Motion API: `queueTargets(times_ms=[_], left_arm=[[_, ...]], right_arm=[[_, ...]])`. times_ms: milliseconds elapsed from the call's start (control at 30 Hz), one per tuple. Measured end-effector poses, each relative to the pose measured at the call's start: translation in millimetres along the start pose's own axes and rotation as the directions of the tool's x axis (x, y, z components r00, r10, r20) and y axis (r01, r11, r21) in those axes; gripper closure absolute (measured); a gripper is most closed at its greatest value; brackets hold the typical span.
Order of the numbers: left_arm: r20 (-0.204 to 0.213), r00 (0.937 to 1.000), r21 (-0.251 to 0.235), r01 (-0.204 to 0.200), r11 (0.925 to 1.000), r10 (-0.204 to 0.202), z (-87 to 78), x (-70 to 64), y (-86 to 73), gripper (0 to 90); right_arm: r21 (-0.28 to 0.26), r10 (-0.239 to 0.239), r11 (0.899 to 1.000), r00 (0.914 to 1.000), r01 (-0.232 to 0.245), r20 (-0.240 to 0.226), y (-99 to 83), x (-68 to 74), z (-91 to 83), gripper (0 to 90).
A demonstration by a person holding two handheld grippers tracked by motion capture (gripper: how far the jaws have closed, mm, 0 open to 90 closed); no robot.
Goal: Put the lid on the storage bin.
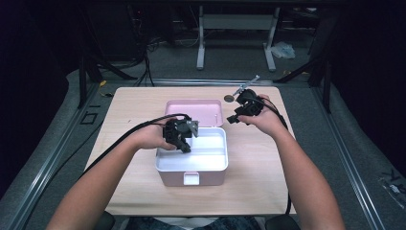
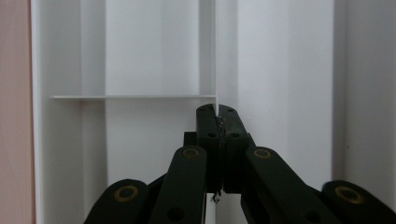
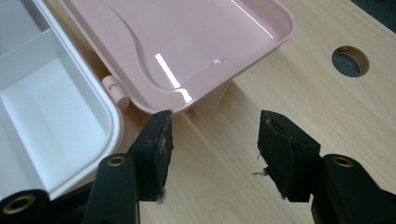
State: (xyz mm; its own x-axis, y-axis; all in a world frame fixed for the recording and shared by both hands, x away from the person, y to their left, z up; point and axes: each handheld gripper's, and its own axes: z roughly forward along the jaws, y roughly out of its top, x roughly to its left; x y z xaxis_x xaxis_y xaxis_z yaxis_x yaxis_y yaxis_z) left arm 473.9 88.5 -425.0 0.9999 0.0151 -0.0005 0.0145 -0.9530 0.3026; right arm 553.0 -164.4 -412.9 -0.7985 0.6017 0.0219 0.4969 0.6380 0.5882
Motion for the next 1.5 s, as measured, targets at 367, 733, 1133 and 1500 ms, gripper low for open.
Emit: queueTargets(times_ms=[367,733,1133,1500], left_arm=[[-0.031,0.9992,0.006,0.024,0.9997,-0.024,1.0,-6.7,2.3,88.3],[-0.053,0.9976,-0.002,0.043,0.9991,-0.043,1.9,-7.8,3.5,82.0],[-0.071,0.9974,-0.005,0.016,0.9999,-0.016,2.5,-12.7,2.9,87.2],[-0.076,0.9969,-0.032,0.017,0.9993,-0.02,2.6,-13.7,-0.7,87.3]], right_arm=[[-0.009,0.004,1.0,0.9999,-0.004,0.01,2.5,0.9,2.7,44.5],[-0.018,0.015,1.0,0.9998,-0.015,0.013,5.8,2.3,20.8,43.8],[-0.067,0.046,0.997,0.9988,-0.045,0.018,4.7,2.2,29.3,44.6],[-0.135,0.082,0.988,0.9957,-0.076,0.042,-3.4,-2.2,36.4,45.5]])
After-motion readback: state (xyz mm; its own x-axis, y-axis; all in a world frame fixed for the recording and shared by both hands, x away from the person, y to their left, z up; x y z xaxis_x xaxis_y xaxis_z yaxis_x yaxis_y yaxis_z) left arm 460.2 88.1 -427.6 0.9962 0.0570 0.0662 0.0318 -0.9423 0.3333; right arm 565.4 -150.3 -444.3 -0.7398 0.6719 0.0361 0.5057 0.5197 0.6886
